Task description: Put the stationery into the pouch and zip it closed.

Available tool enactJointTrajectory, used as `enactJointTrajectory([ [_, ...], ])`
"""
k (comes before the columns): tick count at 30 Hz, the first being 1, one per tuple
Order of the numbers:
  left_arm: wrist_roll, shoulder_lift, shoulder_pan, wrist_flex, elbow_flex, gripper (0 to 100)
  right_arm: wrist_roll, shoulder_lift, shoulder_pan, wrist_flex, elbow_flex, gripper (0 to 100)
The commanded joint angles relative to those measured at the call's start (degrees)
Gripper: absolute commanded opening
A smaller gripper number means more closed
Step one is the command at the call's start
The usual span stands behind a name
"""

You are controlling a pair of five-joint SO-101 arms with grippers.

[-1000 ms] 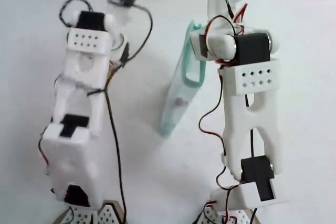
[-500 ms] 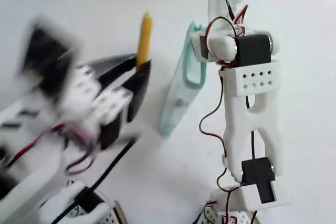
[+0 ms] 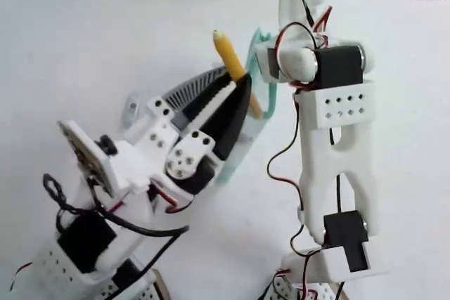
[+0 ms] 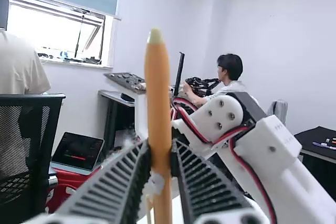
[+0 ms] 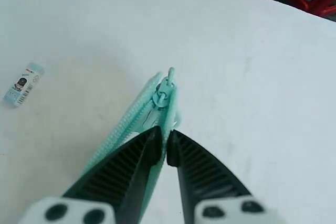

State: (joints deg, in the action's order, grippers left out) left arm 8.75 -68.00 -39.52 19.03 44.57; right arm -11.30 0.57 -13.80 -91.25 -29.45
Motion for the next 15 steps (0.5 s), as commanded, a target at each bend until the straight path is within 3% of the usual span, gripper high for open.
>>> enactJointTrajectory([
  [1, 0.3, -0.4, -2.2, -9.8, 4.0, 3, 2.2, -0.4, 0.4, 0.5, 0.6, 1.9],
  [15, 0.0, 6.1, 4.6, -10.7, 8.2, 3, 3.3, -0.4, 2.0, 0.5, 0.4, 1.9],
])
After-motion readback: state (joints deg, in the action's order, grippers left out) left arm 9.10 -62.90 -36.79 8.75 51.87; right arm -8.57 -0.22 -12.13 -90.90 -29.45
